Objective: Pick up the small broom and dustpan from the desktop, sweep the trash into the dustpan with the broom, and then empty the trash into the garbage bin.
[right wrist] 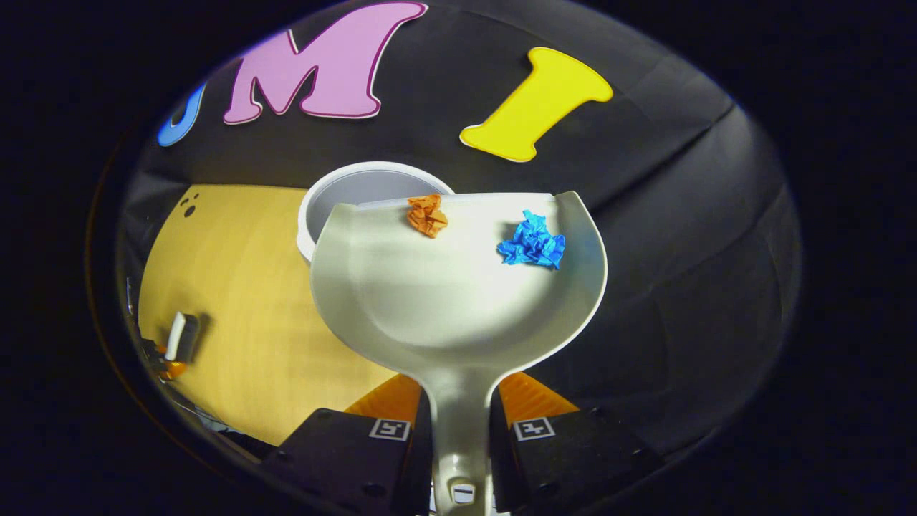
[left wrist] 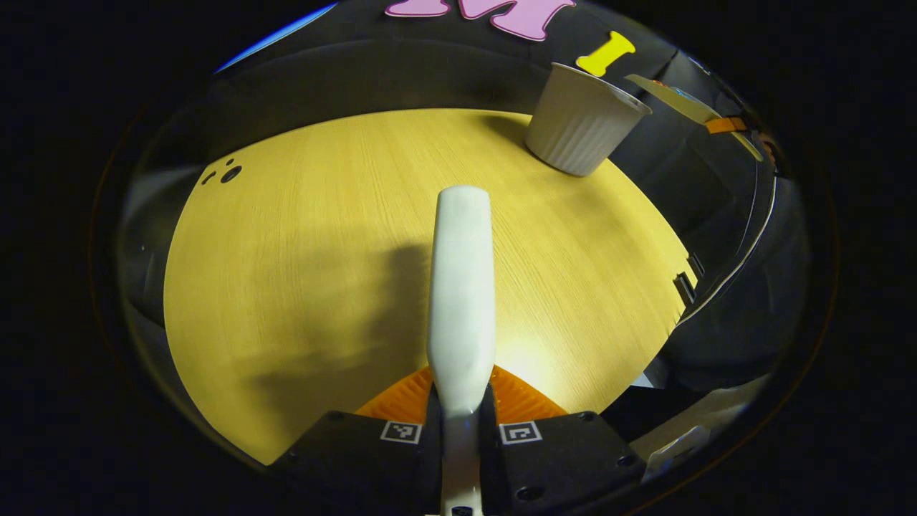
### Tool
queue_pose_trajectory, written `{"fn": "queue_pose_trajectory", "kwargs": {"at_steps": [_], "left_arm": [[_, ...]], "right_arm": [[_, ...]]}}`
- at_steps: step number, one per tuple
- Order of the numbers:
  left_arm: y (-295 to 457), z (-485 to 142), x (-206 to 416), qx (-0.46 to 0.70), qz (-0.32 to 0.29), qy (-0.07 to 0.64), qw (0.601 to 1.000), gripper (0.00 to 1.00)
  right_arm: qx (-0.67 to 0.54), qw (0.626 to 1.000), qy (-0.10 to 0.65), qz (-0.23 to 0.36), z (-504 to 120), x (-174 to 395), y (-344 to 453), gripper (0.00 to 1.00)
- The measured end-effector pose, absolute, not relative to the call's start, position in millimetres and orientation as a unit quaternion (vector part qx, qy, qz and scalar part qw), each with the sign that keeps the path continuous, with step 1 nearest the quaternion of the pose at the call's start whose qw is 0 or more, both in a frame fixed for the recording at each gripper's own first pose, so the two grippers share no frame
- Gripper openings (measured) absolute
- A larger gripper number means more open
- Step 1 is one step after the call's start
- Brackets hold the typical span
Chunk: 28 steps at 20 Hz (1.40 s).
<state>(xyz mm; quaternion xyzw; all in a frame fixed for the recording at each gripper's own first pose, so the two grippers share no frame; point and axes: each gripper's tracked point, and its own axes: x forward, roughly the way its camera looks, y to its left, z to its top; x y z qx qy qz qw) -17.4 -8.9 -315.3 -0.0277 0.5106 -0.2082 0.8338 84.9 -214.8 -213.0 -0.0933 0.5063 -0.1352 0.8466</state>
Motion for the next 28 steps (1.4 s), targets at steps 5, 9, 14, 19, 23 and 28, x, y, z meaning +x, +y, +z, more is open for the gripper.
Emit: {"fn": "queue_pose_trajectory", "kwargs": {"at_steps": [5, 9, 14, 19, 23, 28], "left_arm": [[-4.7, -320.3, -10.8, -0.038, -0.201, 0.513, 0.834, 0.25], [-5.3, -322.6, -6.9, -0.044, -0.196, 0.513, 0.835, 0.25], [-8.1, -323.3, -9.8, -0.052, -0.193, 0.513, 0.835, 0.25], [-6.4, -323.9, -17.6, -0.062, -0.181, 0.516, 0.835, 0.25], [-4.1, -324.7, -24.0, -0.064, -0.173, 0.517, 0.836, 0.25], [-1.1, -323.0, -24.6, -0.057, -0.168, 0.513, 0.84, 0.25]], "right_arm": [[-0.166, 0.805, 0.559, -0.107, -218.9, 110.3, -230.1, 0.34], [-0.221, 0.772, 0.59, -0.08, -202.4, 110.7, -240.6, 0.36], [-0.295, 0.734, 0.609, -0.052, -187.7, 118.7, -254.3, 0.36], [-0.309, 0.724, 0.615, -0.041, -187.4, 123.5, -257.3, 0.36], [-0.321, 0.729, 0.603, -0.049, -185.7, 125.2, -258.3, 0.36], [-0.283, 0.766, 0.574, -0.056, -178.4, 114.6, -248.6, 0.36]]}}
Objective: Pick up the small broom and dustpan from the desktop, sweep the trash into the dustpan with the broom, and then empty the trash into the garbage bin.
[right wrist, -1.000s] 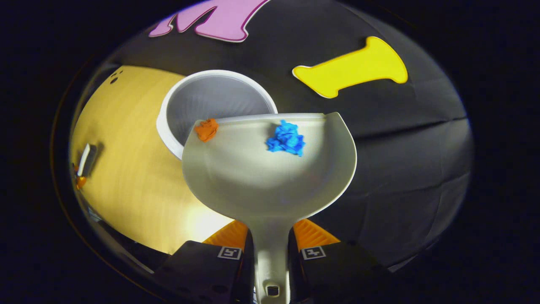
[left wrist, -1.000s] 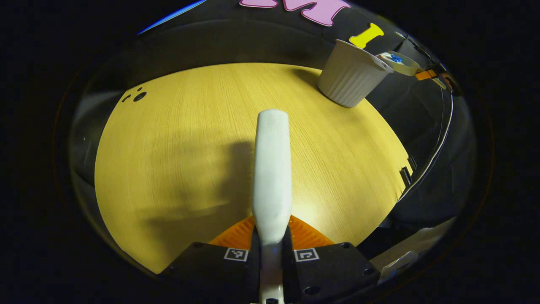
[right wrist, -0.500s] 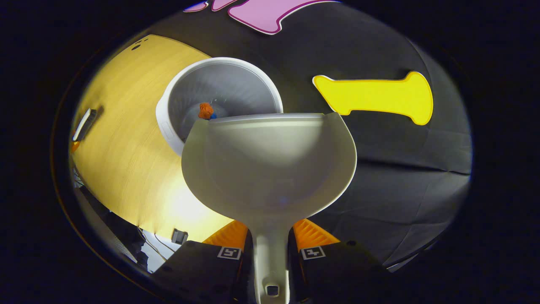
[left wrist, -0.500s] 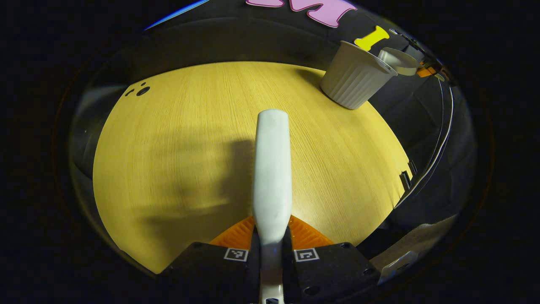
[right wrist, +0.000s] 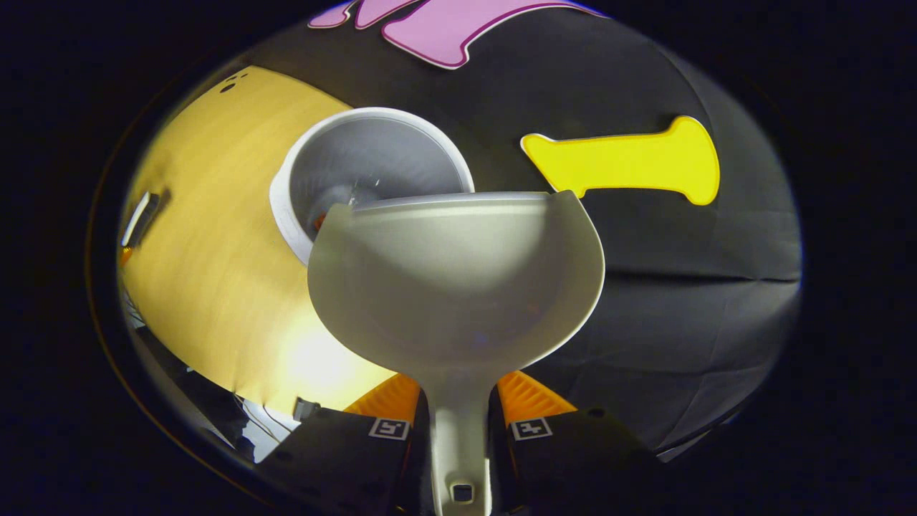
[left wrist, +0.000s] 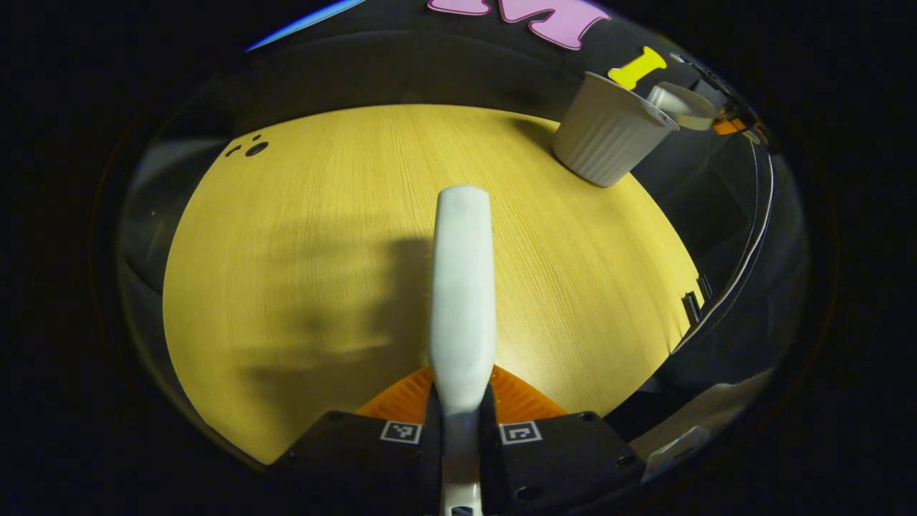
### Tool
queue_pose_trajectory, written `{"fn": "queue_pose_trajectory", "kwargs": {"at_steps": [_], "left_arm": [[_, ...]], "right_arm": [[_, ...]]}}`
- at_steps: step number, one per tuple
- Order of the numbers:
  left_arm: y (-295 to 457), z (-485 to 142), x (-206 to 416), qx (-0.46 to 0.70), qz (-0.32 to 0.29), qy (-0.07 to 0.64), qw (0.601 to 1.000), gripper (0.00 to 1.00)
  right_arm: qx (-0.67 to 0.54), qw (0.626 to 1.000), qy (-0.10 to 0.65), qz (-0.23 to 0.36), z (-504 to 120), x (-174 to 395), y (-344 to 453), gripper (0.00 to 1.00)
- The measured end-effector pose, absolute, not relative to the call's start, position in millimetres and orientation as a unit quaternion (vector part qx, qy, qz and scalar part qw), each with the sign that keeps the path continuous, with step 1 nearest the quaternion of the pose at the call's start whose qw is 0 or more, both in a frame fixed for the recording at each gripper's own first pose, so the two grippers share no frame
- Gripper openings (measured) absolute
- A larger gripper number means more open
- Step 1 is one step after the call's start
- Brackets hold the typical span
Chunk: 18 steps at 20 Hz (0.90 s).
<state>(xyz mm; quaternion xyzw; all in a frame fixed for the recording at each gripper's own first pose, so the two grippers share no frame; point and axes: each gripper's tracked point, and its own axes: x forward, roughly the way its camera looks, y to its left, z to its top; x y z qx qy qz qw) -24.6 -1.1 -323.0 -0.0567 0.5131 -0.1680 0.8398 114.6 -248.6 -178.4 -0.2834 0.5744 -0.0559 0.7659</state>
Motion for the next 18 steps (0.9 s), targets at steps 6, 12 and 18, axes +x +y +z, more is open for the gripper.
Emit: {"fn": "queue_pose_trajectory", "kwargs": {"at_steps": [6, 12, 18], "left_arm": [[2.2, -317.0, -22.0, -0.043, -0.166, 0.508, 0.844, 0.24], [4.1, -314.8, -19.9, -0.027, -0.162, 0.509, 0.845, 0.25], [2.4, -315.0, -16.1, -0.017, -0.152, 0.51, 0.847, 0.25]], "right_arm": [[-0.15, 0.85, 0.504, -0.032, -149.0, 76.5, -189.4, 0.38], [-0.075, 0.872, 0.483, 0.018, -178.6, 16.4, -100.4, 0.36], [-0.035, 0.848, 0.524, 0.069, -264.8, -40.9, -19.4, 0.36]]}}
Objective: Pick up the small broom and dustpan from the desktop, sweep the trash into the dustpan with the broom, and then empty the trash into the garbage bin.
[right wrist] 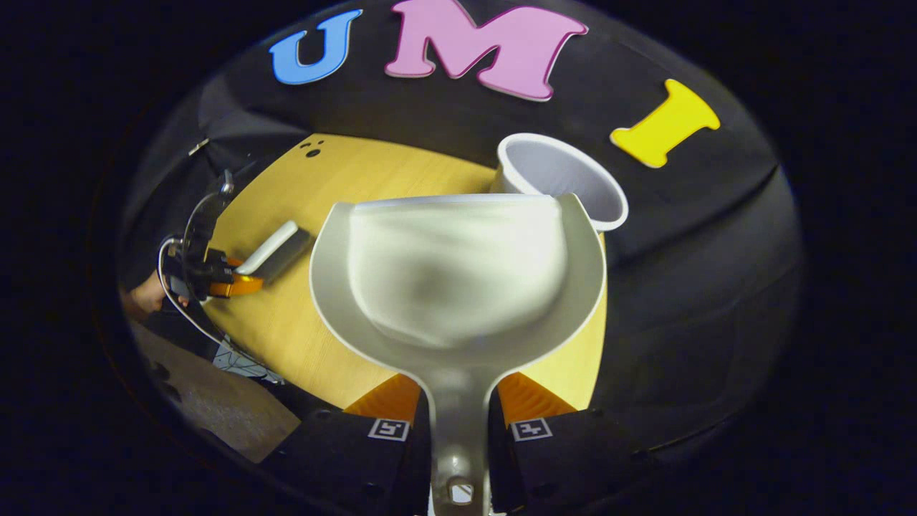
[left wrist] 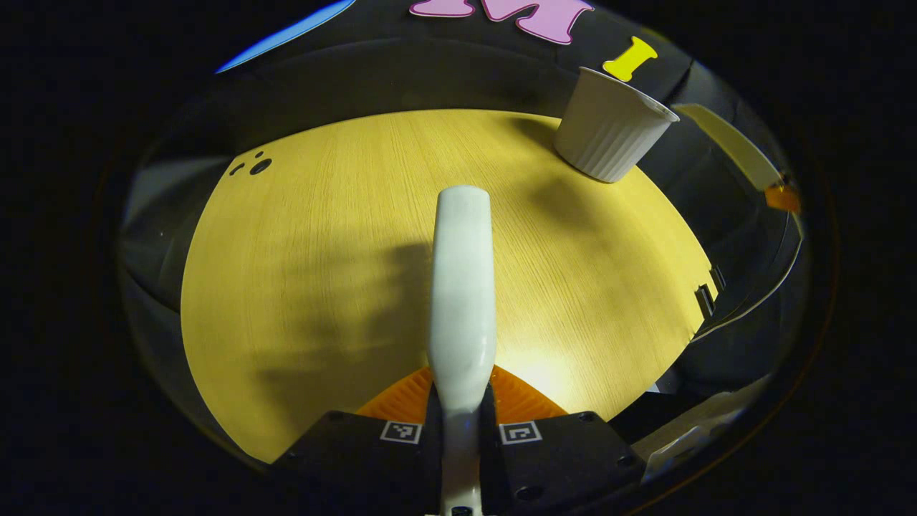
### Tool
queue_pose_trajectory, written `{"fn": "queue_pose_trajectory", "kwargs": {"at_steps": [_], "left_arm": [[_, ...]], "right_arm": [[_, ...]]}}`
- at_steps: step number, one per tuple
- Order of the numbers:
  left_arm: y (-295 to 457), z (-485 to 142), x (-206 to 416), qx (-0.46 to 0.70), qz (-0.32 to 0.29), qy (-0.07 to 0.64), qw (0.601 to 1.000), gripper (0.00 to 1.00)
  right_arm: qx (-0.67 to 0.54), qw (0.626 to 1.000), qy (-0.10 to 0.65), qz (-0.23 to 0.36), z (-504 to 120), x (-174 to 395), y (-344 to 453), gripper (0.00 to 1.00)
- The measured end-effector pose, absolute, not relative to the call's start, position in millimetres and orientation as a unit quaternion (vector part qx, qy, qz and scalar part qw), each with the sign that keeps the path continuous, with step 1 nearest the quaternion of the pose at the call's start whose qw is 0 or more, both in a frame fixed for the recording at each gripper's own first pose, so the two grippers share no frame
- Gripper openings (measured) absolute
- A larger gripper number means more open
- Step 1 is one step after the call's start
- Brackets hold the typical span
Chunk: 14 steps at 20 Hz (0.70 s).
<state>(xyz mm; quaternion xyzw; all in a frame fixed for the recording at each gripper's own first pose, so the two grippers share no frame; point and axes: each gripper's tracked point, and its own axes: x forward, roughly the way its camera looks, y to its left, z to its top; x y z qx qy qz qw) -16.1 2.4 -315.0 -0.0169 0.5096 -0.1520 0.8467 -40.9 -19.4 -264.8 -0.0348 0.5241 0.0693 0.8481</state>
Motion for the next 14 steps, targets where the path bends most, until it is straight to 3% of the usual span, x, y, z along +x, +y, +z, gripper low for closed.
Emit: {"fn": "queue_pose_trajectory", "kwargs": {"at_steps": [9, 14], "left_arm": [[1.4, -325.0, -7.0, -0.005, -0.118, 0.51, 0.852, 0.25], [-0.8, -335.7, -6.3, 0.018, -0.11, 0.509, 0.854, 0.25]], "right_arm": [[0.035, 0.822, 0.565, 0.057, -408.2, -74.2, 30.3, 0.36], [0.039, 0.814, 0.577, 0.05, -450.5, -75.1, 33.4, 0.36]]}}
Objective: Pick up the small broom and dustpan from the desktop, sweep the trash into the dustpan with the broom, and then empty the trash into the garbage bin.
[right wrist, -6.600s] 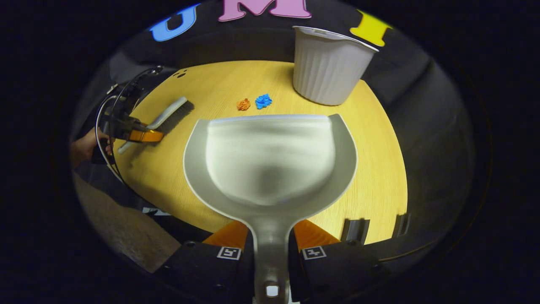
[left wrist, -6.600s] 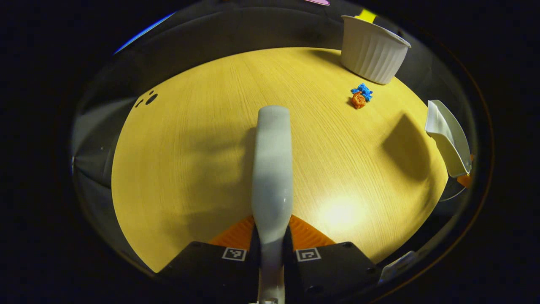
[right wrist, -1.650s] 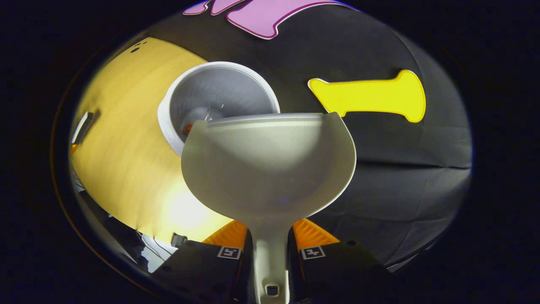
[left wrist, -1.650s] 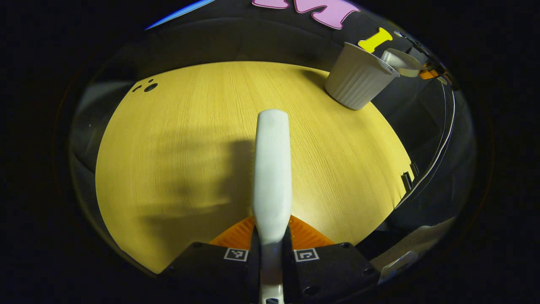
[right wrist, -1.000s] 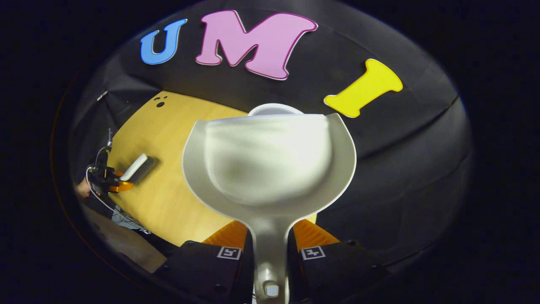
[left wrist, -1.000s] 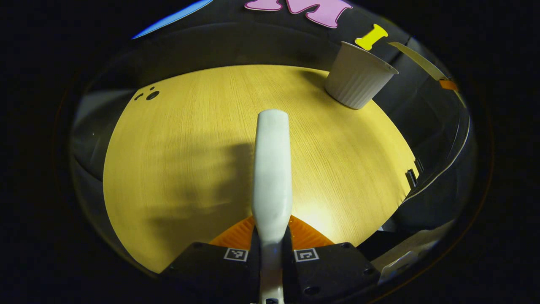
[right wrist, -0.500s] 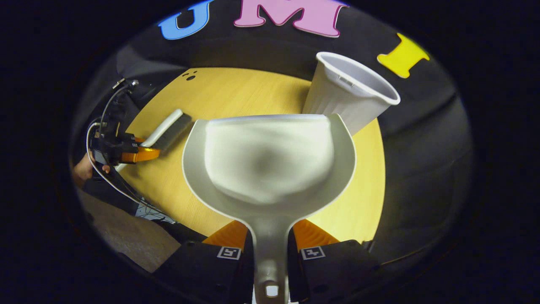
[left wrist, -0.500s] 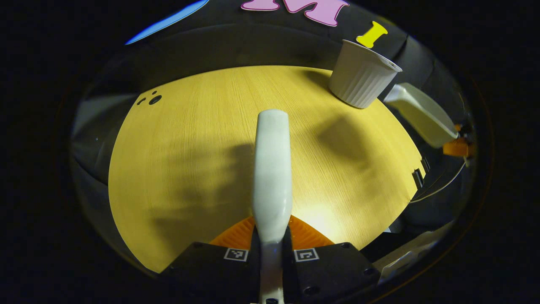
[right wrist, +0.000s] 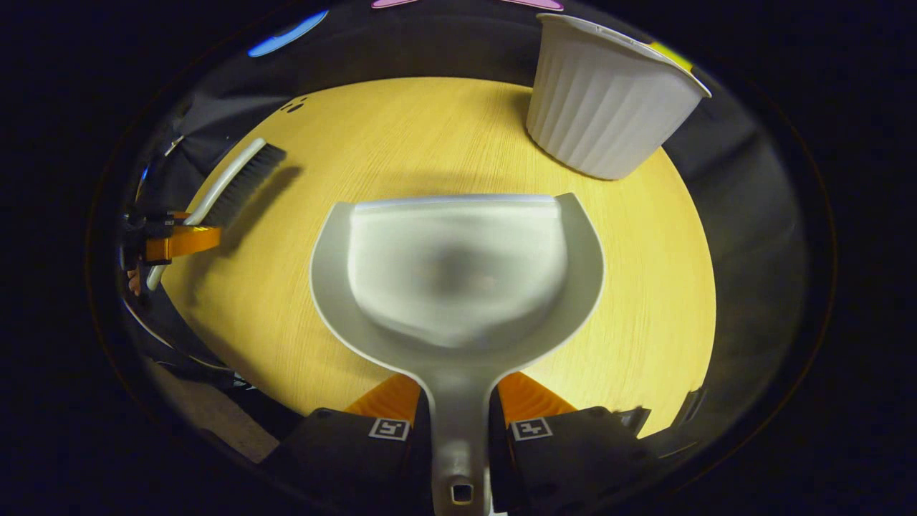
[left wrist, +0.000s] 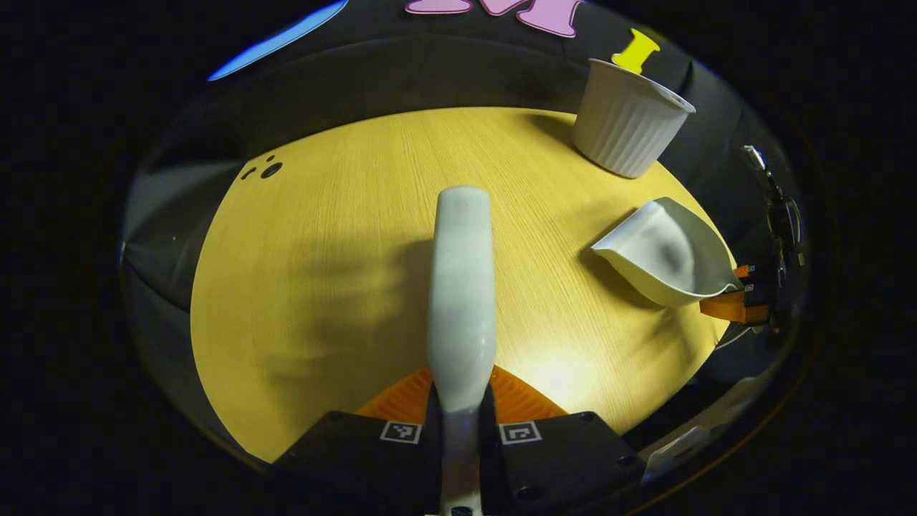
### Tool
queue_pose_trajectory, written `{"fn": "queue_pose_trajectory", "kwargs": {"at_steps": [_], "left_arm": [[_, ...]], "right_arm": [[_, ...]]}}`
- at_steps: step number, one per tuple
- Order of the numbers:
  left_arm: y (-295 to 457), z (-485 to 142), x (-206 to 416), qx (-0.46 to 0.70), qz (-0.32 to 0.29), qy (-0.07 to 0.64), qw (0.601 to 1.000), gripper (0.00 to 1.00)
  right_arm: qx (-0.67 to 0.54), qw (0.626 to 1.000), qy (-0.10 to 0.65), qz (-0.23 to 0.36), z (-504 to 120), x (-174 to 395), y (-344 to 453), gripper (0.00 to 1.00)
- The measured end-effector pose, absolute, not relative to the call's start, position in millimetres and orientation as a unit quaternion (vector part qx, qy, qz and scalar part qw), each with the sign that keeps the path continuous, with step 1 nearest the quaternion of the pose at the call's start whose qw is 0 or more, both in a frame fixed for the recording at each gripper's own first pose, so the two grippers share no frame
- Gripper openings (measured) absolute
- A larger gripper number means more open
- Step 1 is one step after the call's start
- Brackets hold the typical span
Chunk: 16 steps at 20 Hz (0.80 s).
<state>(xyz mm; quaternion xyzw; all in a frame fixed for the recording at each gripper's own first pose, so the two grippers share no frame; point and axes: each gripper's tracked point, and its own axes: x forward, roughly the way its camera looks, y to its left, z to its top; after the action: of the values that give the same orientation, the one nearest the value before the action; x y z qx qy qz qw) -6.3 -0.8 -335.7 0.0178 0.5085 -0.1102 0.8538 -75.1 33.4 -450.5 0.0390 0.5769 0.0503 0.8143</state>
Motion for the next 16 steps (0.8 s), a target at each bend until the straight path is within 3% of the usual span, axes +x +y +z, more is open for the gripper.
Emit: {"fn": "queue_pose_trajectory", "kwargs": {"at_steps": [16], "left_arm": [[-7.3, -365.4, -7.8, 0.067, -0.102, 0.534, 0.836, 0.31]], "right_arm": [[0.062, 0.807, 0.582, 0.073, -459.3, -83.3, 43.7, 0.43]]}}
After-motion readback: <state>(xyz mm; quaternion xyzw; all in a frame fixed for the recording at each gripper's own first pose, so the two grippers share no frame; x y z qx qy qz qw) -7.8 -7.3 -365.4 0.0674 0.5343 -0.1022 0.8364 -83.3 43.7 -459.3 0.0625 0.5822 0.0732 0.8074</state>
